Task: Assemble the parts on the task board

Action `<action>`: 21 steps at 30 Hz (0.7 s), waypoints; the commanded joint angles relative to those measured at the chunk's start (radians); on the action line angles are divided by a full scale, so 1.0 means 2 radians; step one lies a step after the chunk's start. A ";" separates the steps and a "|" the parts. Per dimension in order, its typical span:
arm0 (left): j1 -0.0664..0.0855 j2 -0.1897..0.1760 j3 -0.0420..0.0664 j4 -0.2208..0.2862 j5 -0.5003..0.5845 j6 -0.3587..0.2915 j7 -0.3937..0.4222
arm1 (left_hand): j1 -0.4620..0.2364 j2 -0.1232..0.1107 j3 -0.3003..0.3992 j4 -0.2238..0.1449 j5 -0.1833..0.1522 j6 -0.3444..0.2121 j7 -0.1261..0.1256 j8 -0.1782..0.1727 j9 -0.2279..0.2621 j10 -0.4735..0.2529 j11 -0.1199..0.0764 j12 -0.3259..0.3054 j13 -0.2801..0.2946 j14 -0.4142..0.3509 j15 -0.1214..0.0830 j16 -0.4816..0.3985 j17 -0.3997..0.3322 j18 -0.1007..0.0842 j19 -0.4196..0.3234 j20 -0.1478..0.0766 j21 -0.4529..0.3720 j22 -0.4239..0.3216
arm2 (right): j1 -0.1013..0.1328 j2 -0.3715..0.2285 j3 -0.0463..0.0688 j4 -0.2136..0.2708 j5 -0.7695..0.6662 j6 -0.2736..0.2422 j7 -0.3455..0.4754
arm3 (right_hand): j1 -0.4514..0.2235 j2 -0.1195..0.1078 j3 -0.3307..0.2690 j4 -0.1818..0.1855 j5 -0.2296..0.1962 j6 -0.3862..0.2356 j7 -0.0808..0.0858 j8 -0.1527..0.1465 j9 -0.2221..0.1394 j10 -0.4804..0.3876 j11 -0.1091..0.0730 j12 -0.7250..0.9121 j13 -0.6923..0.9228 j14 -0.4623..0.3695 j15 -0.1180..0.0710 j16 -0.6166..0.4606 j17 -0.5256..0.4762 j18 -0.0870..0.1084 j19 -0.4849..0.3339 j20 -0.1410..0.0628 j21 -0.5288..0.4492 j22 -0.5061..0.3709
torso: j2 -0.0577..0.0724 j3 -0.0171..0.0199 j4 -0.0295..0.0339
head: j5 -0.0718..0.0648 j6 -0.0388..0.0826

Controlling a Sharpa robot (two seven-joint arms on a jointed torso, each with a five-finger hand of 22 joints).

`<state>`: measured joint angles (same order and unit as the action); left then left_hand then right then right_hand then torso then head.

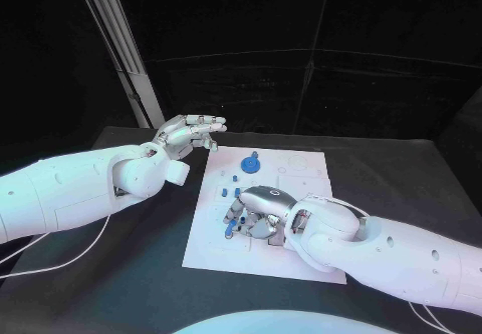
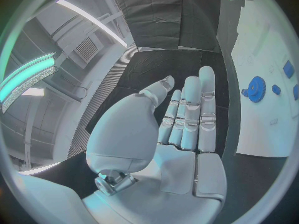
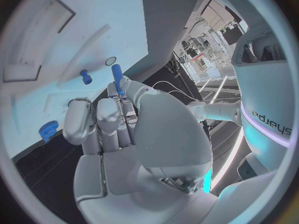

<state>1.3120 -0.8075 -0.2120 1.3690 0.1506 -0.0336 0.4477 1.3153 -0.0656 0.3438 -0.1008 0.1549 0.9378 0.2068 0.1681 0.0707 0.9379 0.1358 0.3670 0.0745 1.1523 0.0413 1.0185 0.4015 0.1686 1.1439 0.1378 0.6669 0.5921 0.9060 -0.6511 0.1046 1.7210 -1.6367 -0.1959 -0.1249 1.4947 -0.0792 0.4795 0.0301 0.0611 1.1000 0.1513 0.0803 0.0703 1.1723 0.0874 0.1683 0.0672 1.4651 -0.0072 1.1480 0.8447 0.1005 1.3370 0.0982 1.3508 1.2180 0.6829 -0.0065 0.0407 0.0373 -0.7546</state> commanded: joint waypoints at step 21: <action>0.000 0.001 0.000 0.000 -0.001 0.008 0.001 | -0.001 0.005 -0.002 -0.001 0.001 -0.004 0.001 0.003 -0.001 -0.003 0.000 0.003 -0.001 -0.003 0.001 0.000 -0.001 0.007 -0.003 0.001 -0.002 -0.001 | 0.000 0.013 -0.013 -0.008 -0.059 0.031 -0.022 | -0.007 -0.003 0.003 0.001 0.002 0.002 0.002 -0.001 0.000 0.007 -0.004 -0.003 0.001 -0.001 0.001 0.002 -0.002 -0.009 0.002 0.002 0.002 0.000 | 0.000 -0.0005 0.0002 | 0.001 -0.004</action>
<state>1.3114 -0.8064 -0.2120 1.3675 0.1505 -0.0309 0.4472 1.3153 -0.0656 0.3438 -0.1007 0.1549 0.9378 0.2068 0.1681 0.0707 0.9379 0.1358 0.3670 0.0746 1.1523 0.0413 1.0185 0.4003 0.1686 1.1439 0.1378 0.6669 0.5911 0.9094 -0.6263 0.0822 1.7064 -1.7135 -0.1652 -0.1504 1.4868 -0.0871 0.4794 0.0301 0.0606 1.0987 0.1505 0.0773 0.0713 1.1795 0.0801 0.1650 0.0704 1.4651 -0.0072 1.1480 0.8412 0.1007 1.3370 0.0981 1.3508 1.2178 0.6829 -0.0075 0.0413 0.0390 -0.7610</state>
